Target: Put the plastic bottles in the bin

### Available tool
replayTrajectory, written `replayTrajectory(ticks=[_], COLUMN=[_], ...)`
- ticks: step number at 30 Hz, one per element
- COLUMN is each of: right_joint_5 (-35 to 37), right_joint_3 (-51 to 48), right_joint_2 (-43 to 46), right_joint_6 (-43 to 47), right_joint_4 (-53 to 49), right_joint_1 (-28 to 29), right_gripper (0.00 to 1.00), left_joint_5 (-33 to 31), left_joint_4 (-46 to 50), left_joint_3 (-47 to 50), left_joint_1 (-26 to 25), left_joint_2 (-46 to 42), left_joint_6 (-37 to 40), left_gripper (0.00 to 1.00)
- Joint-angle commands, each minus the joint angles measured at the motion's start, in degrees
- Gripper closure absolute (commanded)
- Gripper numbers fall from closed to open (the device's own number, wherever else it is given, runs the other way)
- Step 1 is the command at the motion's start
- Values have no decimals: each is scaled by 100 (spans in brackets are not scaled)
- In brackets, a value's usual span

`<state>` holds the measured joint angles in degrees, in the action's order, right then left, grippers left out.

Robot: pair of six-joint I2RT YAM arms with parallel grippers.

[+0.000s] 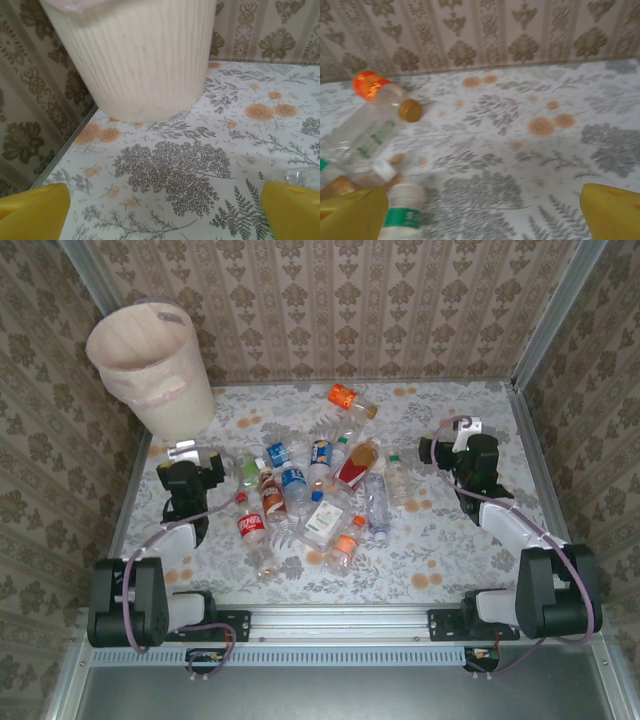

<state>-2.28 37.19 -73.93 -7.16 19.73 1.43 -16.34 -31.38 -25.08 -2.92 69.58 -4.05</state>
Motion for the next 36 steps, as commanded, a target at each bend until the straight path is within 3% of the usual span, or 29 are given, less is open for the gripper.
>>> replayTrajectory(ticks=[1, 10, 19, 28, 36], right_joint_5=[-668, -139, 254, 352, 795], right_joint_3=[402, 993, 1110, 1504, 1478], right_joint_2=[-193, -1145, -1542, -2070, -1816], right_joint_6=[-639, -1069, -1305, -1306, -1433], right_joint_4=[-1636, -3058, -3282, -3385, -3506], right_joint_1=[274, 1121, 1223, 1224, 1227], right_gripper=[0, 6, 16, 17, 38], left_joint_5=[-352, -295, 147, 441, 979], left_joint_4=[1276, 2693, 3187, 3589, 3814], left_joint_3=[-319, -866, -1281, -1752, -2078], left_joint_1=[1, 68, 64, -142, -481], left_joint_2=[-407, -882, -671, -297, -299], left_joint_6=[-766, -1936, -2031, -2065, -2401], left_gripper=[0, 0, 0, 0, 0])
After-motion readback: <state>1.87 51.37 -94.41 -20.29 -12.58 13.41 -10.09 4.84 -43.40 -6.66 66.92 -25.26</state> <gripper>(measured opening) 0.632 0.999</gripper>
